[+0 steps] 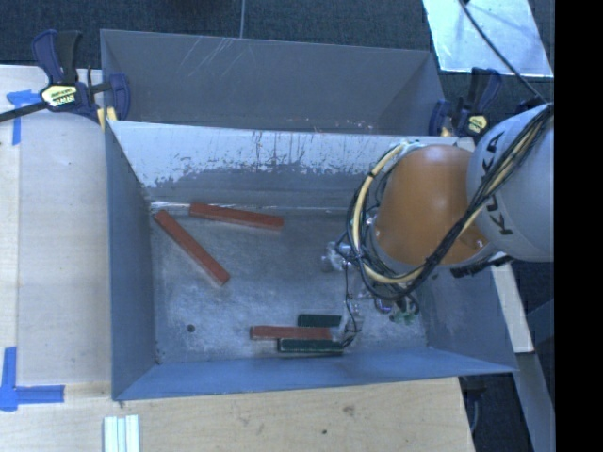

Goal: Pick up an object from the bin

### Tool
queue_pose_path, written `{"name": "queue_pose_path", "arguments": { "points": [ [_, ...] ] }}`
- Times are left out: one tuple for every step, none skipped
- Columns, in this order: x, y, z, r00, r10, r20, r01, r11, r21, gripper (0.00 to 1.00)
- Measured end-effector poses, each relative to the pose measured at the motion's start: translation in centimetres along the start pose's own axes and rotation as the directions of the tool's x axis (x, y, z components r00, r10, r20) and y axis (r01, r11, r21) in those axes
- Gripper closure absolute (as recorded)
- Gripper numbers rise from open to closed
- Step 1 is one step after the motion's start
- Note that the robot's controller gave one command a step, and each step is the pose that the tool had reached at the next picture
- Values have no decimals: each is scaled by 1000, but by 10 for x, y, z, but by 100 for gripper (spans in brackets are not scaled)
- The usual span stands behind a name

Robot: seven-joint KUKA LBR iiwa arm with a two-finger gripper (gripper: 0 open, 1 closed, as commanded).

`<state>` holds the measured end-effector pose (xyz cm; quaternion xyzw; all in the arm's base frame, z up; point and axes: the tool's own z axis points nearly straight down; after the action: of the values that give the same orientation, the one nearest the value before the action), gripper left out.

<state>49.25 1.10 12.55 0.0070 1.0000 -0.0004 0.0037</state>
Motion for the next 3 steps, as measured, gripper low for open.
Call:
{"name": "queue_pose_path", "arguments": {
  "points": [
    [9, -7, 57, 991, 131, -11, -131, 991, 1, 0],
    [7, -6, 52, 992, 129, -9, -129, 992, -2, 100],
    [-9, -23, -38, 1000, 15, 4, -15, 1000, 1, 100]
  ]
}}
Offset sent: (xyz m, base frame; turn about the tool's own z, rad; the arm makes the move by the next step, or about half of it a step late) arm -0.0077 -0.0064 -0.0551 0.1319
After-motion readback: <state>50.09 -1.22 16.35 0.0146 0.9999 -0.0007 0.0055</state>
